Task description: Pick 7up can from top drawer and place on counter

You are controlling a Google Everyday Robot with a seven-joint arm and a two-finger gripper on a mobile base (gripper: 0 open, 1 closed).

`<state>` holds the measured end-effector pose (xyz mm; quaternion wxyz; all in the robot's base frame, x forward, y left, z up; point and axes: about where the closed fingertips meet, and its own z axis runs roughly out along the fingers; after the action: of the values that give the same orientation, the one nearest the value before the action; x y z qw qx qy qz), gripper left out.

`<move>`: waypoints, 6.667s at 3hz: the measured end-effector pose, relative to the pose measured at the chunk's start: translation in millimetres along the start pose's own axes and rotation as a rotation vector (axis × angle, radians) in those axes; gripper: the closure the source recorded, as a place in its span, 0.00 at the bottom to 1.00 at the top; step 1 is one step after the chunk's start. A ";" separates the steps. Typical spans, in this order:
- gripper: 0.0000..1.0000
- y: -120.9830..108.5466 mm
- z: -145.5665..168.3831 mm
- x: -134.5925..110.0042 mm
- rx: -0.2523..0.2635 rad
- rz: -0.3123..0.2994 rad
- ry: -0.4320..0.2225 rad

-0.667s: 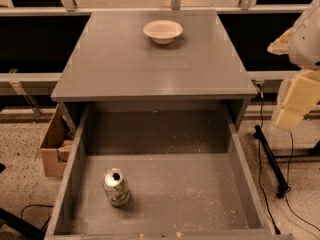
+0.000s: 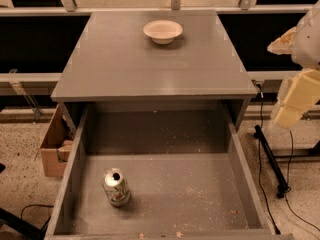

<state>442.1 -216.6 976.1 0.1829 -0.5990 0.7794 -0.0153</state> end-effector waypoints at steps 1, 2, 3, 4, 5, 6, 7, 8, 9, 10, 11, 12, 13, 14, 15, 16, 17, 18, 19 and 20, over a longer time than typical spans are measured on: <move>0.00 -3.7 27.4 -9.4 -0.026 0.019 -0.157; 0.00 -8.7 71.8 -29.3 -0.031 0.018 -0.377; 0.00 -8.6 110.8 -54.4 -0.016 0.012 -0.588; 0.00 5.5 134.6 -63.6 0.006 0.033 -0.719; 0.00 12.6 136.9 -61.3 0.010 0.037 -0.729; 0.00 11.2 141.5 -62.9 0.008 0.040 -0.742; 0.00 35.3 202.9 -76.6 -0.049 0.075 -0.826; 0.00 70.0 260.5 -98.7 -0.120 0.084 -0.903; 0.00 101.9 300.7 -124.2 -0.184 0.079 -0.969; 0.00 127.5 325.2 -146.5 -0.238 0.060 -1.007; 0.00 157.6 336.4 -175.2 -0.311 0.015 -1.042; 0.00 173.7 340.9 -191.6 -0.356 -0.017 -1.048; 0.18 184.1 344.9 -200.8 -0.385 -0.038 -1.049; 0.49 193.7 349.7 -215.6 -0.413 -0.058 -1.064; 0.72 199.3 352.1 -229.2 -0.434 -0.068 -1.087; 0.95 197.5 345.5 -243.7 -0.449 -0.049 -1.113; 1.00 167.1 295.7 -247.9 -0.419 -0.005 -1.134; 1.00 119.5 234.7 -248.7 -0.355 0.044 -1.147; 1.00 53.5 184.2 -255.6 -0.274 0.117 -1.146; 1.00 -31.9 147.2 -263.0 -0.175 0.226 -1.127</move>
Offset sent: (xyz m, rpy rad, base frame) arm 0.0702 0.0731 -0.0790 0.6818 -0.2163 0.1568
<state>573.0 50.2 916.8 0.5200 -0.4406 0.6191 0.3901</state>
